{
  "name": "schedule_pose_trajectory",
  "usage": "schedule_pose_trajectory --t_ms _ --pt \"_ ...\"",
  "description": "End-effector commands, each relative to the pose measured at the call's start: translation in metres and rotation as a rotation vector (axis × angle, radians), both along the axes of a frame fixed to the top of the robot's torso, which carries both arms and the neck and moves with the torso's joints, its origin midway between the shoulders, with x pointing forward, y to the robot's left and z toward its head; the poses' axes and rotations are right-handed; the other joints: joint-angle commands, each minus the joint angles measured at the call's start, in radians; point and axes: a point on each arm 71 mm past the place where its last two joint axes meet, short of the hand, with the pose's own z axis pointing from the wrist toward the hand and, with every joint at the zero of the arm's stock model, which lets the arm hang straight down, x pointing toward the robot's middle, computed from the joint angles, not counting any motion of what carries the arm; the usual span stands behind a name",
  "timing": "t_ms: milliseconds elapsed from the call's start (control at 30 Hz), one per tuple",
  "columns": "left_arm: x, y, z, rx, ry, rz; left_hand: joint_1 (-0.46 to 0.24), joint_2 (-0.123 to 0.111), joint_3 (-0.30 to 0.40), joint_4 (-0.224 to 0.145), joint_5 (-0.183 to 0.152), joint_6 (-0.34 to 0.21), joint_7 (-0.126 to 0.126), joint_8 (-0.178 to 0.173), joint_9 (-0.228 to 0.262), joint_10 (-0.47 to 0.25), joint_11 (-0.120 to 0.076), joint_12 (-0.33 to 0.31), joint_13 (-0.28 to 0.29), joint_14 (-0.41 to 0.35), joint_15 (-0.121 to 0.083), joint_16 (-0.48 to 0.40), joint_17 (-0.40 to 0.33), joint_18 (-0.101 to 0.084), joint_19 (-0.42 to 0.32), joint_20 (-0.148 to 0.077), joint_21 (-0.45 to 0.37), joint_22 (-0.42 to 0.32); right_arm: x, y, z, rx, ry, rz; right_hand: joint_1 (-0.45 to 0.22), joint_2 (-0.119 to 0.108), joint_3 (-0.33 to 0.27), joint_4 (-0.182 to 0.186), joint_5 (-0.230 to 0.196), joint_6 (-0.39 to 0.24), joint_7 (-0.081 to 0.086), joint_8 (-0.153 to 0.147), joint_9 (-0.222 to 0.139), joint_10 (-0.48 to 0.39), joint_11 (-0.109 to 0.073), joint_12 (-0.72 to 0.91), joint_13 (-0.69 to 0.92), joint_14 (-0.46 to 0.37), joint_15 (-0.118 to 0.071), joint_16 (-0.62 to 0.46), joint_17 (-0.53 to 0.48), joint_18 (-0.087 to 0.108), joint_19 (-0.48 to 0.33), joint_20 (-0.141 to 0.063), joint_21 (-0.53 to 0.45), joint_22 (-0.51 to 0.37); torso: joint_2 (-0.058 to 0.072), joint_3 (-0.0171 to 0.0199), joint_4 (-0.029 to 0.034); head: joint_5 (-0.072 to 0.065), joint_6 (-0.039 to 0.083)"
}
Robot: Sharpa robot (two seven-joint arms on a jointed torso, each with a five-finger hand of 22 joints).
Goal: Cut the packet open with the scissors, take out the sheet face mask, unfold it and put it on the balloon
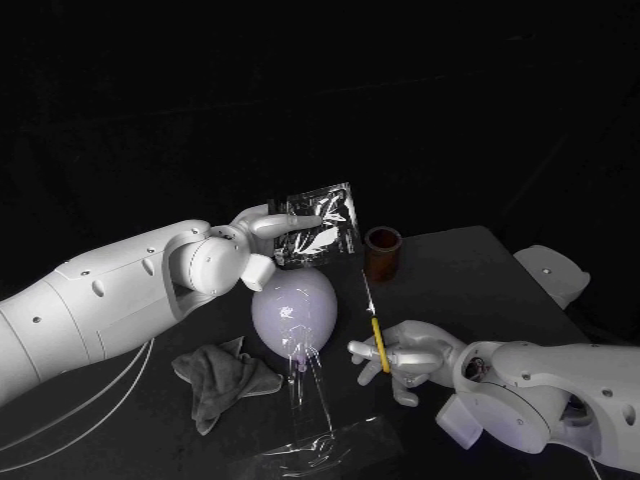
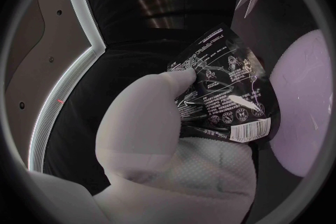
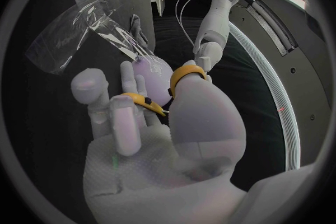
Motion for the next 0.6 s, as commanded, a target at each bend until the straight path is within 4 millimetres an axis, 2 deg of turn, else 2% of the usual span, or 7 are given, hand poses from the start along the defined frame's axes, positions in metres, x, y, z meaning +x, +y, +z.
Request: schedule_pose_trajectory --t_ms 33,200,600 --pt "-0.003 -0.005 0.003 -0.026 -0.003 -0.04 -0.003 0.008 -0.002 -0.006 0.006 0.002 0.003 0.003 0.114 0.006 -0.002 0.005 0.001 0.009 0.0 -0.004 0.001 0.009 -0.005 0.0 0.003 0.002 0.002 0.003 0.006 -0.004 -0.028 0.037 0.002 0.014 0.003 -0.003 -0.005 -0.003 0.01 0.008 -0.002 0.042 -0.048 -0.007 -0.004 0.059 -0.008 0.0 0.053 0.003 0.001 -0.006 0.001 -0.002 0.001 0.0009 0.0014 -0.005 0.001" --pt "-0.004 -0.006 0.003 -0.028 -0.002 -0.05 -0.004 0.008 -0.003 -0.006 0.006 0.002 0.003 0.003 0.115 0.006 -0.003 0.005 0.001 0.009 0.0 -0.004 0.001 0.009 -0.005 0.0 0.004 0.002 0.004 0.005 0.011 -0.01 -0.046 0.043 0.005 0.019 0.003 -0.004 -0.005 0.001 0.01 0.01 -0.004 0.04 -0.048 -0.009 -0.008 0.059 -0.008 -0.001 0.051 0.003 0.001 -0.007 0.001 -0.002 0.0 0.0005 -0.0013 -0.001 -0.001" --pt "-0.005 -0.009 0.004 -0.032 -0.001 -0.07 -0.005 0.009 -0.003 -0.007 0.006 0.002 0.003 0.003 0.115 0.006 -0.003 0.005 0.001 0.01 -0.001 -0.004 0.002 0.009 -0.005 0.0 0.005 0.003 0.007 0.008 0.017 -0.009 -0.073 0.051 0.011 0.026 0.001 -0.005 -0.005 0.002 0.011 0.01 -0.011 0.032 -0.047 -0.014 -0.016 0.058 -0.008 -0.002 0.047 0.003 -0.001 -0.006 -0.003 -0.005 0.0 0.0002 -0.0002 -0.001 0.001"
